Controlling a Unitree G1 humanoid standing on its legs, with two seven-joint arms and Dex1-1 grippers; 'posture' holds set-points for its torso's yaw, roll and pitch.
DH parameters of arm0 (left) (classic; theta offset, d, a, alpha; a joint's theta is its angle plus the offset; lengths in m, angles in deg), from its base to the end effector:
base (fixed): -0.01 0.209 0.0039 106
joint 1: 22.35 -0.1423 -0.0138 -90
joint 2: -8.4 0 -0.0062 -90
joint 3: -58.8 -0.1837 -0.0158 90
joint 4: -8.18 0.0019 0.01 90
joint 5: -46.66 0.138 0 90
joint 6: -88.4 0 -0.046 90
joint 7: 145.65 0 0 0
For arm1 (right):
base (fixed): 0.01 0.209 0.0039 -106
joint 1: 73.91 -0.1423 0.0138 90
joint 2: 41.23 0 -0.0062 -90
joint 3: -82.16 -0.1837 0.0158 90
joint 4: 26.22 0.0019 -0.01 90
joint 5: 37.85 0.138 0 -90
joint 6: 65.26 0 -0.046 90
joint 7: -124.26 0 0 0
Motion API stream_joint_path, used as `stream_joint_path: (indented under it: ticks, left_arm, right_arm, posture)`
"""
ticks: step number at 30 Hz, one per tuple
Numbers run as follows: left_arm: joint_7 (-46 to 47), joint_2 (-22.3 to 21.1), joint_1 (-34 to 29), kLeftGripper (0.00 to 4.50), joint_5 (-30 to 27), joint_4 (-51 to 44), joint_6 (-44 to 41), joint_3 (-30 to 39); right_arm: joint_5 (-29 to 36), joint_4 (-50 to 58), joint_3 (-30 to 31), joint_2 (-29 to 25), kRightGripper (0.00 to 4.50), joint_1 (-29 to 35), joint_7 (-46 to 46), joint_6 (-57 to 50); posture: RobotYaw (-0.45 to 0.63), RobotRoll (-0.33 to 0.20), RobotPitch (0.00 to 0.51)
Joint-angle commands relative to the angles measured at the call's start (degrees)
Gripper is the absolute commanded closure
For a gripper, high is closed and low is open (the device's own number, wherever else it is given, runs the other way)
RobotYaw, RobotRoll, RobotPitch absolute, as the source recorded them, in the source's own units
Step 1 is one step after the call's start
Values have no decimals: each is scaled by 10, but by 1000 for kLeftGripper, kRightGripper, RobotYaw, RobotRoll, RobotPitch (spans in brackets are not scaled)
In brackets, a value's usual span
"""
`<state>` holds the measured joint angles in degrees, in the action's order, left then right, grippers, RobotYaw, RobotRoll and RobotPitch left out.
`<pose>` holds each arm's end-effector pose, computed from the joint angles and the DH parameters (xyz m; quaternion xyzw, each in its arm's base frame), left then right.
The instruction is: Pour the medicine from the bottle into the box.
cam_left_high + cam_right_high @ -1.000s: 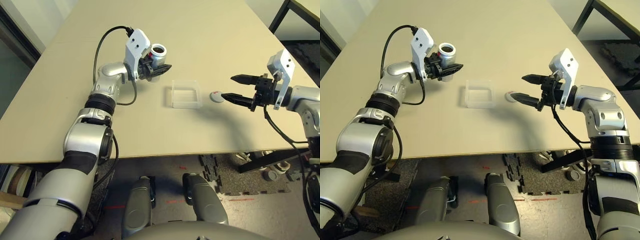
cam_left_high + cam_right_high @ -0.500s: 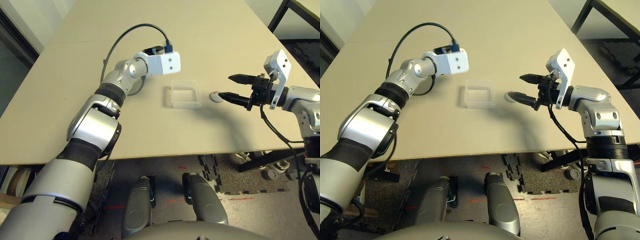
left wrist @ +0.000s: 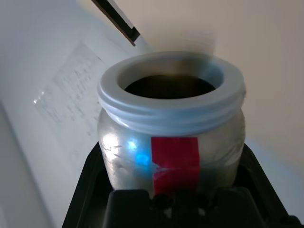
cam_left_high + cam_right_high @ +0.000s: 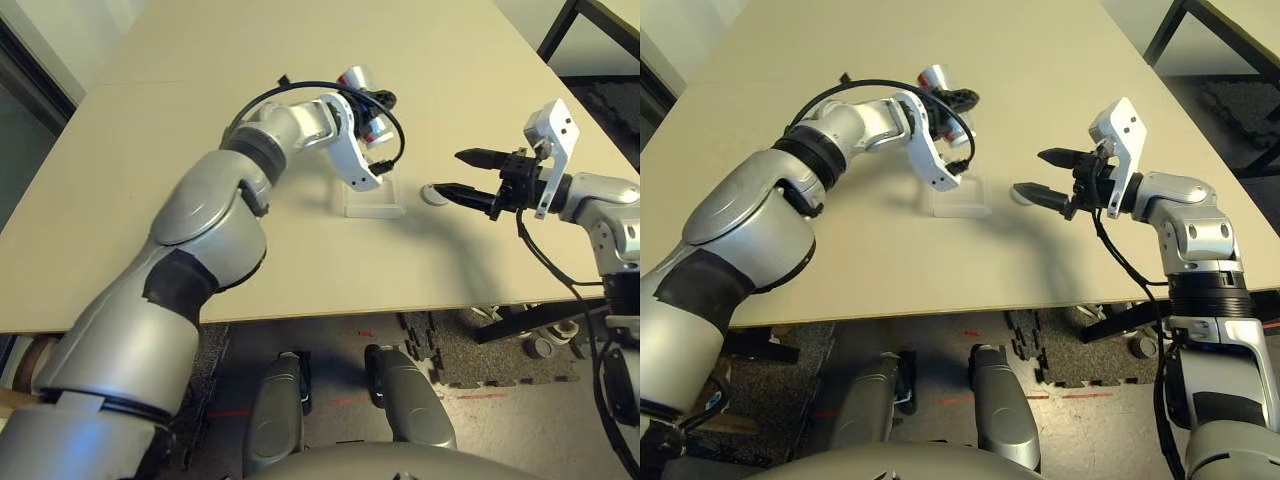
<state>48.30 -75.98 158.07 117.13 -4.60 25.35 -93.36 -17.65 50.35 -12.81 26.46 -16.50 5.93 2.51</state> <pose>0.3701 0.0534 0.2363 0.8845 -0.3226 -0.2213 0.2543 0.2887 -0.2727 0.1811 -0.1007 0.0511 0.4399 0.8909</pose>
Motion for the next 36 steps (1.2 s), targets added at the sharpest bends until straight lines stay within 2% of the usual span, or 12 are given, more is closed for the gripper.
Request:
stream_joint_path:
  ticks: [1,5,9,12,15,17,21,26,32,36]
  left_arm:
    - [6,11,19,1926,17,9,-8,-15]
    - [-18,11,18,1926,-6,14,-2,7]
    - [-67,2,3,1926,-54,16,12,54]
    - [-162,-10,-22,1926,-148,20,15,145]
    - [-274,-19,-50,1926,-270,19,-16,266]
    - [-326,-24,-64,1926,-331,13,-42,329]
    - [-401,-34,-98,1926,-455,3,-105,459]
    - [-442,-39,-146,1926,-595,-16,-173,602]
    - [-444,-39,-205,1926,-673,-38,-197,679]
    - [-426,-32,-233,1926,-700,-46,-168,708]
  right_arm:
    - [3,17,10,2,0,10,2,-7]
    - [3,20,9,2,0,11,1,-10]
    - [-2,20,14,-3,0,13,6,-7]
    - [-11,18,22,-8,0,14,13,2]
    - [-15,15,29,-12,0,13,17,9]
    - [-18,14,33,-13,0,12,20,12]
    - [-20,13,36,-13,0,13,25,15]
    - [-23,13,43,-15,0,13,30,21]
    - [-19,14,44,-21,0,14,34,20]
    - [-19,11,44,-26,0,13,38,21]
  posture:
    - [-141,0,145]
    - [-144,0,148]
    - [-139,0,151]
    - [-134,0,152]
    - [-127,0,154]
    - [-123,0,154]
    - [-110,0,156]
    - [-103,0,158]
    - [-97,0,162]
    - [-101,0,162]
